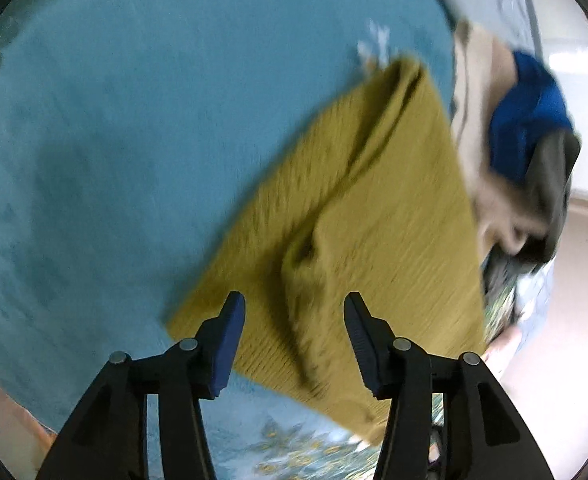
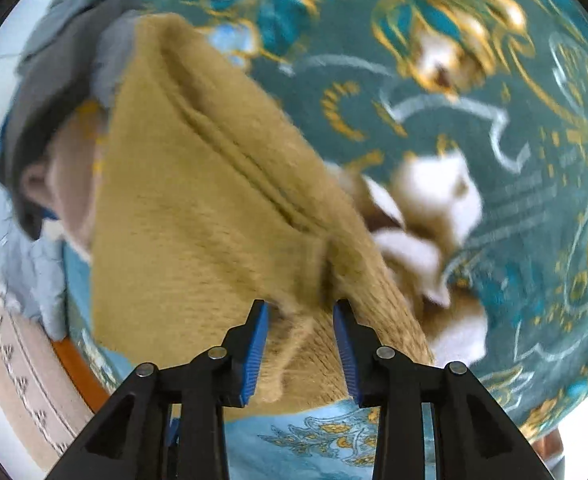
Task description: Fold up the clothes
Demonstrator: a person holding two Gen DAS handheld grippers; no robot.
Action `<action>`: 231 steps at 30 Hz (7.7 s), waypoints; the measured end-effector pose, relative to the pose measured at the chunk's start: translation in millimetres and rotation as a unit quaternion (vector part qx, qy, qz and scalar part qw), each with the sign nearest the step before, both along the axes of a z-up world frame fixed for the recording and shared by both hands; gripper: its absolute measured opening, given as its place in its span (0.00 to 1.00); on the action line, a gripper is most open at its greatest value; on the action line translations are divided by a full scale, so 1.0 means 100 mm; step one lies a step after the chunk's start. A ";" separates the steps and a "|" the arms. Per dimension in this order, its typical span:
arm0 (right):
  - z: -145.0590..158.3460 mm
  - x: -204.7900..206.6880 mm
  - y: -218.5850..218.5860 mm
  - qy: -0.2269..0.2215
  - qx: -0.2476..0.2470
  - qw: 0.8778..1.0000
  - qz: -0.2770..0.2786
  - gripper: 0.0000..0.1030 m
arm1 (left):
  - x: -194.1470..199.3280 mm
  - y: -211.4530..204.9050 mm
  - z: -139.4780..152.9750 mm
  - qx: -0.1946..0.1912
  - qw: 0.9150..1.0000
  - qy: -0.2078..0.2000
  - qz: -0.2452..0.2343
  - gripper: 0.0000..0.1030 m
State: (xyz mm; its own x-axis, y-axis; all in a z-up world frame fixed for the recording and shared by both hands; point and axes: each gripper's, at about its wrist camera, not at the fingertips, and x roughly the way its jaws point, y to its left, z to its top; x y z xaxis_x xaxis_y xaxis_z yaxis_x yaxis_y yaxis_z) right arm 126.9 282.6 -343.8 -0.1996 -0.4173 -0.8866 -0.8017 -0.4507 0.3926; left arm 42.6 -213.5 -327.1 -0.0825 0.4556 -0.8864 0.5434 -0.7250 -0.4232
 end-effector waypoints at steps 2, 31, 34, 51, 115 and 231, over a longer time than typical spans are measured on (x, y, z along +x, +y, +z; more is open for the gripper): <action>-0.04 0.04 -0.02 0.000 -0.005 1.000 -0.013 0.36 | 0.16 0.08 -0.08 0.004 1.000 -0.013 -0.009 0.51; 0.12 0.89 0.74 0.227 0.011 0.973 0.044 0.52 | 0.91 0.39 0.72 -0.127 0.973 0.172 -0.087 0.16; 0.10 0.98 0.72 0.255 0.015 0.965 0.050 0.55 | 0.72 0.75 0.74 -0.124 0.954 0.226 -0.153 0.16; -0.09 0.73 0.34 0.430 0.056 0.893 0.125 0.62 | 1.03 2.09 0.25 -0.098 0.821 0.385 -0.411 0.22; 1.69 -0.64 -2.37 0.341 0.232 0.782 0.467 0.22 | 0.90 -0.08 0.53 -0.052 0.888 0.408 -0.206 0.35; 0.41 0.77 1.02 0.331 0.051 0.921 0.199 0.45 | 0.07 0.98 -0.31 0.208 0.923 0.221 -0.238 0.52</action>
State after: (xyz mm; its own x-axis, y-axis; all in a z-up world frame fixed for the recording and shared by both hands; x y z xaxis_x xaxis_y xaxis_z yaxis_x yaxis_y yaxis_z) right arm 204.2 384.4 -302.6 -0.5597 -0.4959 -0.6640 -0.1647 -0.7187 0.6756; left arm 50.0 -115.5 -358.1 -0.0970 0.8261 -0.5552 -0.0862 -0.5627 -0.8222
